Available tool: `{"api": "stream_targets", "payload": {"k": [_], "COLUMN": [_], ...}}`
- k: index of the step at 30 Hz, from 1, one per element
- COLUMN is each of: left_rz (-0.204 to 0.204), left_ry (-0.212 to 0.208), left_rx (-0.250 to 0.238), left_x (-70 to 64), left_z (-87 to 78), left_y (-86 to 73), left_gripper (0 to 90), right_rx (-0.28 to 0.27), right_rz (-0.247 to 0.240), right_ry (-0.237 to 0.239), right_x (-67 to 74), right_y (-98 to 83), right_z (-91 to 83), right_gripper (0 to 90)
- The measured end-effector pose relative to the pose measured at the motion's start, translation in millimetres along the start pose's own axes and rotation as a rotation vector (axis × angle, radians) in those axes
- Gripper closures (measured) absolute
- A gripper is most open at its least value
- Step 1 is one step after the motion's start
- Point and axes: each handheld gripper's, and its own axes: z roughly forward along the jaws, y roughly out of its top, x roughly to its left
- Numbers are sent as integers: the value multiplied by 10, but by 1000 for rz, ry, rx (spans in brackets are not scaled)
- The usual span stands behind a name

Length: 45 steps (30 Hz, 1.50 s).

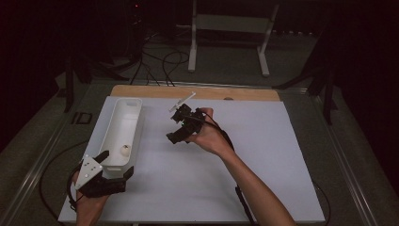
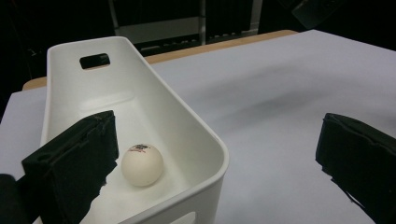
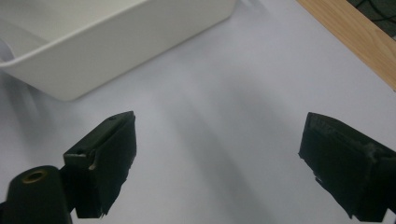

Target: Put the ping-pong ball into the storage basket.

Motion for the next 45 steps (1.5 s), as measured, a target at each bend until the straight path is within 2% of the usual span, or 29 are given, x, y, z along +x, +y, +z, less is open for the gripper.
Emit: {"api": "stream_targets", "payload": {"k": [30, 45], "left_rz": [1, 1], "left_ry": [5, 4], "left_rx": [4, 5], "left_x": [-2, 2], "left_z": [4, 9], "left_y": [-3, -3], "left_gripper": [0, 0], "right_rx": [-37, -43], "right_rz": [76, 78], "right_ry": [-4, -33], "right_x": [-144, -156], "right_y": [-506, -688], "right_z": [-201, -279], "right_gripper": [106, 106]}}
